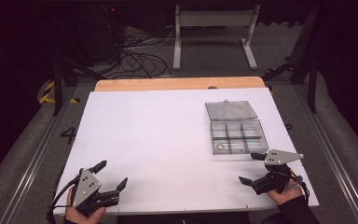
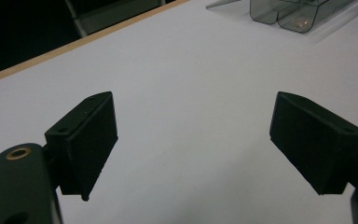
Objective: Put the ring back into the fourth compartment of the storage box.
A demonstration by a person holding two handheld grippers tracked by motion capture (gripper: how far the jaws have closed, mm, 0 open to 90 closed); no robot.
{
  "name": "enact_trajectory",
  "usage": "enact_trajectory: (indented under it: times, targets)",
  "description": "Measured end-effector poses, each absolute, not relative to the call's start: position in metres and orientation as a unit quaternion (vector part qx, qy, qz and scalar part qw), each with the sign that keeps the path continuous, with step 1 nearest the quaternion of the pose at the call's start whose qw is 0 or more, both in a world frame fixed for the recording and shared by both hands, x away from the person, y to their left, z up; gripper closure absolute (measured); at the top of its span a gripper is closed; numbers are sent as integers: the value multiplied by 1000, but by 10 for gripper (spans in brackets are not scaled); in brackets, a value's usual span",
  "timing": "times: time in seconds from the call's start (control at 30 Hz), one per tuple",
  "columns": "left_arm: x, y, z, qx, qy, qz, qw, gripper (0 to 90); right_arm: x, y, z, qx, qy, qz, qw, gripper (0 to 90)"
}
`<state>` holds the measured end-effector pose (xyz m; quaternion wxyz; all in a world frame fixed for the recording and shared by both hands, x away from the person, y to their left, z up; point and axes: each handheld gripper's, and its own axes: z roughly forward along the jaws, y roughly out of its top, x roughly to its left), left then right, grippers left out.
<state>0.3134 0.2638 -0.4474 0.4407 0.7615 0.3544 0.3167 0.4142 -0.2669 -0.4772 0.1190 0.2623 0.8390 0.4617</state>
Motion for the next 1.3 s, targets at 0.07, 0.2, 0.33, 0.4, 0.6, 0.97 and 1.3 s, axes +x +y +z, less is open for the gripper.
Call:
enact_trajectory:
  times: [0.07,0.2,0.33,0.4,0.6,0.97,1.3]
  targets:
    - [314,264,-448,762,356,314,441,157,414,-267,-480,267,841,457,109,0]
    - [315,264,-448,763,358,312,439,156,415,-267,-484,277,841,456,98,0]
    - [316,265,-449,762,360,310,440,156,417,-263,-487,273,847,447,89,0]
    - [316,266,-449,762,361,308,441,156,418,-262,-487,274,849,442,88,0]
    - [316,266,-449,761,363,307,443,156,414,-265,-481,270,839,458,115,0]
    - [316,266,-449,761,361,311,441,156,410,-265,-478,261,837,461,136,0]
    - [316,265,-449,761,360,314,439,156,411,-266,-479,261,837,460,136,0]
